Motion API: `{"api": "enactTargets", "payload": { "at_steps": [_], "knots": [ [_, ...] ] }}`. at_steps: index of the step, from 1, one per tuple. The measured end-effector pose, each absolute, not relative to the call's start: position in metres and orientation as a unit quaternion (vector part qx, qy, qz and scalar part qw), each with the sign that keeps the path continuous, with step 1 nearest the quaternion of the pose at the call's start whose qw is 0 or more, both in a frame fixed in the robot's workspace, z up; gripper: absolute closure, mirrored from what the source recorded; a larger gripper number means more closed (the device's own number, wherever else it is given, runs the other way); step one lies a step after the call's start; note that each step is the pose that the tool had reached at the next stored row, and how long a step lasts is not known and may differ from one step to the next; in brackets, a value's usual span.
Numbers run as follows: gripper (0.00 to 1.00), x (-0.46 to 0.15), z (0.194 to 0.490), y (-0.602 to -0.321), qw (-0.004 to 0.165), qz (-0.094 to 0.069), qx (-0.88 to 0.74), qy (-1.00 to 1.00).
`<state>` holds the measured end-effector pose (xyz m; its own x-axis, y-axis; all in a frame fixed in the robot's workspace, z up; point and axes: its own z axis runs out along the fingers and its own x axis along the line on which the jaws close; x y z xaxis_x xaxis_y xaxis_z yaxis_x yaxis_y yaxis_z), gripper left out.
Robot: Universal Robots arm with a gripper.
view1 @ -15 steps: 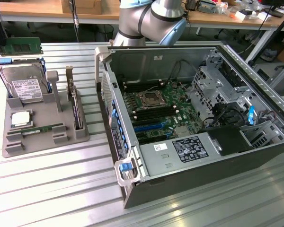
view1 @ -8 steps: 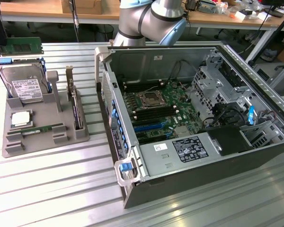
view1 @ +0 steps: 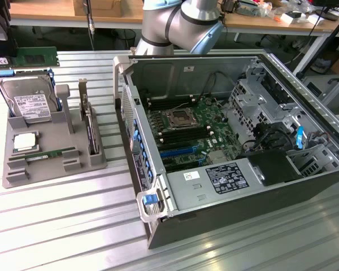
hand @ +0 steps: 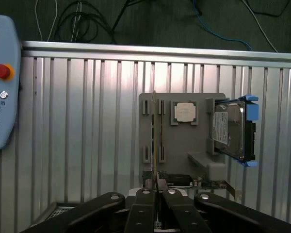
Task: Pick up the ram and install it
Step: 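Pick up the ram and move it above insertion slot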
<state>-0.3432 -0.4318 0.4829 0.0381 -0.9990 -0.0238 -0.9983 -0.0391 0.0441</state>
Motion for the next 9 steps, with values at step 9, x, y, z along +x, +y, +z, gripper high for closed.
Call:
{"api": "enactTargets", "payload": {
  "at_steps": [9],
  "knots": [
    [0.88,-0.3389,0.4762,-0.4318,0.008,-0.024,0.720,-0.693]
  ]
}}
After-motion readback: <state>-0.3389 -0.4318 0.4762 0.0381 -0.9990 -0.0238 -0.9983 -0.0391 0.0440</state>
